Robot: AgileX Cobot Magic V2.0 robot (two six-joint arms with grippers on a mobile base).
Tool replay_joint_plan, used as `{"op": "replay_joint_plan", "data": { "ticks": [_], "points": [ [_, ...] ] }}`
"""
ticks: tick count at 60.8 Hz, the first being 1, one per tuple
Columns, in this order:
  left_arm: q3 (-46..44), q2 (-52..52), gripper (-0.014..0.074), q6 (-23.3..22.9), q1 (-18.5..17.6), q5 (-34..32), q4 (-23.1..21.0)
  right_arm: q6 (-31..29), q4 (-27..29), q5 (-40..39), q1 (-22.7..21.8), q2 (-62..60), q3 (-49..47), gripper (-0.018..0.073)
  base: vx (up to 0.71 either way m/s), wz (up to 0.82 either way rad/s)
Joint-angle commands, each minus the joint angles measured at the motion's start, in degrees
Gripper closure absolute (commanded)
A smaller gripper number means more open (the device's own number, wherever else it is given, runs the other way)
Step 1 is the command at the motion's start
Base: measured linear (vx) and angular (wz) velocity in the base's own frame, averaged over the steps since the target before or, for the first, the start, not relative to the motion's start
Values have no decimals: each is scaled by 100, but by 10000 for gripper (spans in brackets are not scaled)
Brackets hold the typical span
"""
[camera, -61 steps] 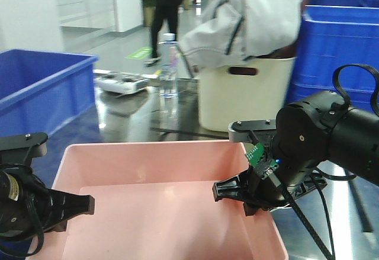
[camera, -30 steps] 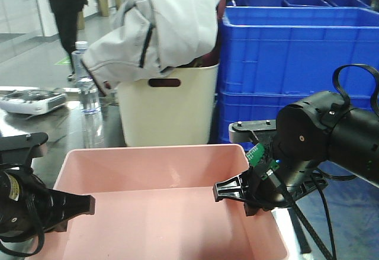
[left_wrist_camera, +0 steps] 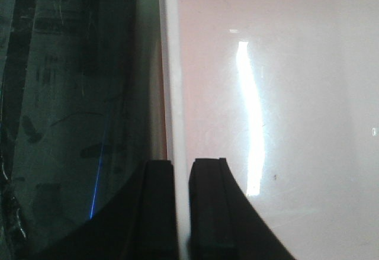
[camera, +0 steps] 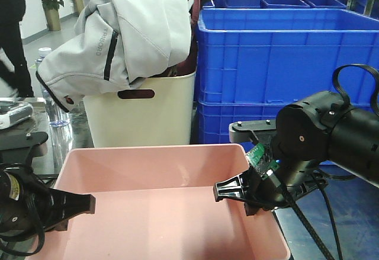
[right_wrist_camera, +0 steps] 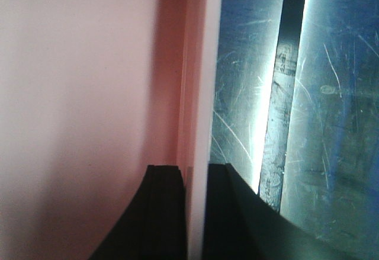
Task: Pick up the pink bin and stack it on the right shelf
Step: 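Hold the pink bin with both grippers while the base drives to the shelf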
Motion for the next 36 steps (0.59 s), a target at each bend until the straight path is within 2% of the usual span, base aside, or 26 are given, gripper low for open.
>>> {"op": "replay_joint_plan", "data": {
  "ticks": [1,36],
  "points": [
    [-158,-195,424,-50,-10,-258,180,-58,-351,-191,-45,-261,-154,475,5,2],
    [-158,-195,424,-50,-10,-258,180,-58,-351,-185,-45,-261,-154,475,0,0]
  ]
}}
